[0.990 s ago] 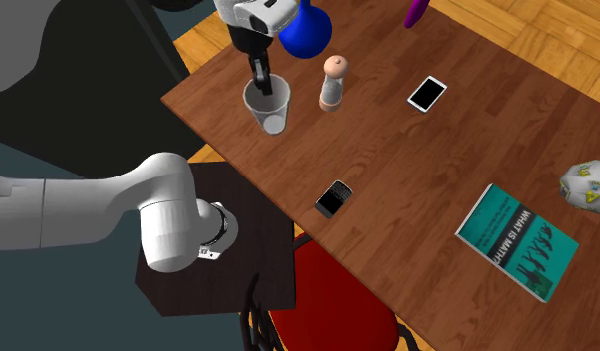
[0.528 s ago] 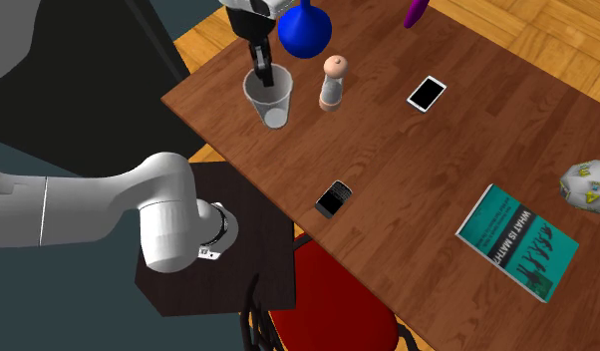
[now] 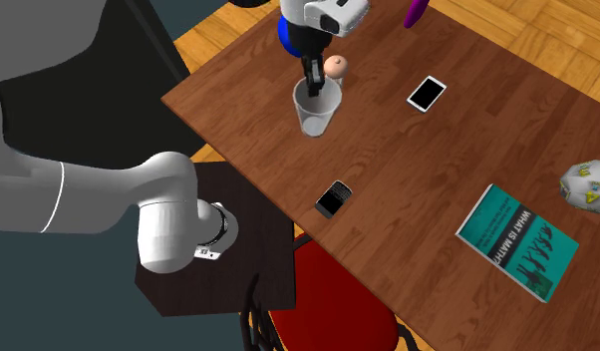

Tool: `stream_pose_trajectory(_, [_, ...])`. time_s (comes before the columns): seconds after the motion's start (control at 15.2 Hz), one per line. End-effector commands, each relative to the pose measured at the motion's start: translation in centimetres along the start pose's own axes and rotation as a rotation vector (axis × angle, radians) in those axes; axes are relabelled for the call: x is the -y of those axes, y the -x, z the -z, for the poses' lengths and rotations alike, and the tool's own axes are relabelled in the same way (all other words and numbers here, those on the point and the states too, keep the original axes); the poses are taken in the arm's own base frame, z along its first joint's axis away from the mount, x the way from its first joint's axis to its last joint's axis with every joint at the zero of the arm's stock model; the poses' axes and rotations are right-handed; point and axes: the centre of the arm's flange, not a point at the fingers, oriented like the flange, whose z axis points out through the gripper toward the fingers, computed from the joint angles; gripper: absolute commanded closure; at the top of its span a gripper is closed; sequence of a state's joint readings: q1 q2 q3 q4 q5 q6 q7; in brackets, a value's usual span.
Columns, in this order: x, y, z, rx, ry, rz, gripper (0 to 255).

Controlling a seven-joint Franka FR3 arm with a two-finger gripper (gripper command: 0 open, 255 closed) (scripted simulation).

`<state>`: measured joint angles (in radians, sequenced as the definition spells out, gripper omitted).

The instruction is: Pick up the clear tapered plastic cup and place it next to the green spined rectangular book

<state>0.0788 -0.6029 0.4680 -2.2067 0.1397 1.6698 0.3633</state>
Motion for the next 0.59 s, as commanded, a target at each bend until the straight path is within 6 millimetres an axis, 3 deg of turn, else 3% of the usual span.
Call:
stream_pose_trajectory(0.0, [-0.6, -2.5, -0.9, -0.001, 0.0, 0.001, 255])
stream_pose_trajectory(0.53, [-3.1, -12.3, -4.0, -0.001, 0.0, 0.001, 255])
